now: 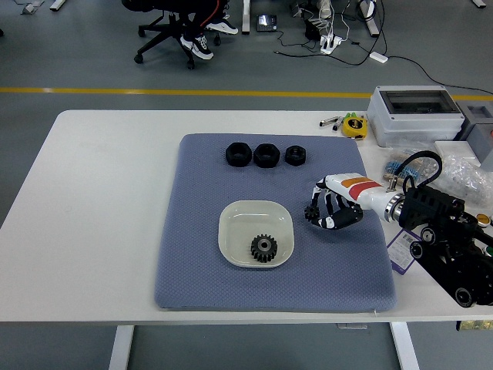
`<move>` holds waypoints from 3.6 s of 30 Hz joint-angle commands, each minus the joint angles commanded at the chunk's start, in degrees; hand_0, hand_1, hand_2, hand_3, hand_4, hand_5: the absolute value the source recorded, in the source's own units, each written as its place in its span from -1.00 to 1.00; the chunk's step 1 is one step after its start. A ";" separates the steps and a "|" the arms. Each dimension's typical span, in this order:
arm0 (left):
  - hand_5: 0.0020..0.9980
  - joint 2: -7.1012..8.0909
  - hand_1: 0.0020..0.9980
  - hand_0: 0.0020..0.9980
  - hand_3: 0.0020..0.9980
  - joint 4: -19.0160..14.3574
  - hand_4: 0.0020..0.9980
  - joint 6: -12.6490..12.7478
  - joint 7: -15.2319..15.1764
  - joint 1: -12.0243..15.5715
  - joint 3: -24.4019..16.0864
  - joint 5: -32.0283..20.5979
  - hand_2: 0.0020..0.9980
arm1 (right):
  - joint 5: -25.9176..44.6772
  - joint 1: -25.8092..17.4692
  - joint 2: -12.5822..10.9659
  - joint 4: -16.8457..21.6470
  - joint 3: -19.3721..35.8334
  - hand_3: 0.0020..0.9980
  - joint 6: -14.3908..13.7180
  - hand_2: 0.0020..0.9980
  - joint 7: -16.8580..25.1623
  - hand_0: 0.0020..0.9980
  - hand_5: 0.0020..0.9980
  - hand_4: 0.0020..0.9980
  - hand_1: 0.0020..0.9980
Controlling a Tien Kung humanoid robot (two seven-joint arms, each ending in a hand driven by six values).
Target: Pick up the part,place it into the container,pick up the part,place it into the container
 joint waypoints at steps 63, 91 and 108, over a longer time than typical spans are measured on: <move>0.14 -0.20 0.33 0.36 0.10 0.09 0.21 0.03 -0.17 -0.64 0.24 -0.16 0.26 | 28.79 -6.50 -0.40 10.92 2.55 0.69 -14.09 0.23 -2.82 -0.43 0.04 1.00 -0.19; 0.14 -0.62 0.33 0.36 0.10 0.17 0.21 -0.26 -0.05 0.24 -0.58 1.55 0.26 | 76.22 -24.26 0.46 13.71 21.05 0.63 -12.09 0.51 -6.88 0.08 0.05 1.00 0.28; 0.14 -0.51 0.33 0.36 0.10 0.19 0.21 -0.12 -0.36 -0.52 0.15 0.44 0.26 | 82.28 -25.98 1.17 14.66 25.74 0.63 -11.57 0.59 -5.21 0.45 0.02 0.99 0.45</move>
